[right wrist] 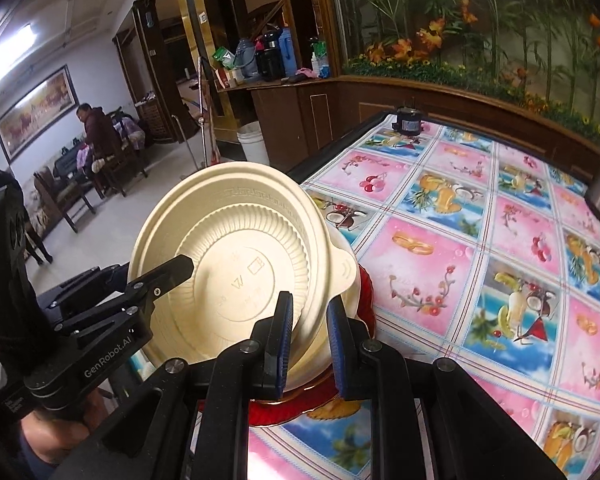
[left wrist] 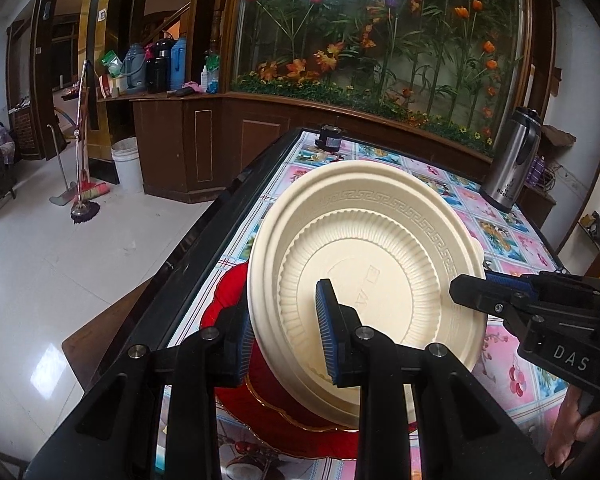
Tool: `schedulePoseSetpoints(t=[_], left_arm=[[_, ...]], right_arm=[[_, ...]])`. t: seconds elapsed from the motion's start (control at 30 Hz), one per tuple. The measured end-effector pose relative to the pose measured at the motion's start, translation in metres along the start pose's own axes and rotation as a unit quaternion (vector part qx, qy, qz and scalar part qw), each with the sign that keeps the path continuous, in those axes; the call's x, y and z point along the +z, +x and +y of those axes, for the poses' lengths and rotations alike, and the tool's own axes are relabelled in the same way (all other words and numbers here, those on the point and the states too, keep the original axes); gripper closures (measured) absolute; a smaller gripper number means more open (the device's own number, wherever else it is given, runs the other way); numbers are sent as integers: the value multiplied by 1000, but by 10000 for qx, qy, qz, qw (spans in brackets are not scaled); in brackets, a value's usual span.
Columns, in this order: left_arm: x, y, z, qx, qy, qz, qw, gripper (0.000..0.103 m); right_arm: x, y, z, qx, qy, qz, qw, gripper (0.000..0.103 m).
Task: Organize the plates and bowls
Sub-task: 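Carry the beige plate and beige bowl over the red plate stack with both grippers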
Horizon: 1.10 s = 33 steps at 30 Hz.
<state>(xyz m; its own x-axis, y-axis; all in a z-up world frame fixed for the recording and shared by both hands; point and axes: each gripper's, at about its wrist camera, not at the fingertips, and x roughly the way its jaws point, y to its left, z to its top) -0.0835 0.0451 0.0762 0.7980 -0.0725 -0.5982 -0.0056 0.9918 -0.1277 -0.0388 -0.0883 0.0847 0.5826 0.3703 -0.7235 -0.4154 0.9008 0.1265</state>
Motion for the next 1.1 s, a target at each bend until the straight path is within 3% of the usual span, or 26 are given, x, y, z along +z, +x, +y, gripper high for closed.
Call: schedulePoseSetpoints(t=[1.1], left_arm=[[-5,3,1,94,83,63,9999,78]], right_arm=[[-5,7,6,-249,-293,16,9993,83]])
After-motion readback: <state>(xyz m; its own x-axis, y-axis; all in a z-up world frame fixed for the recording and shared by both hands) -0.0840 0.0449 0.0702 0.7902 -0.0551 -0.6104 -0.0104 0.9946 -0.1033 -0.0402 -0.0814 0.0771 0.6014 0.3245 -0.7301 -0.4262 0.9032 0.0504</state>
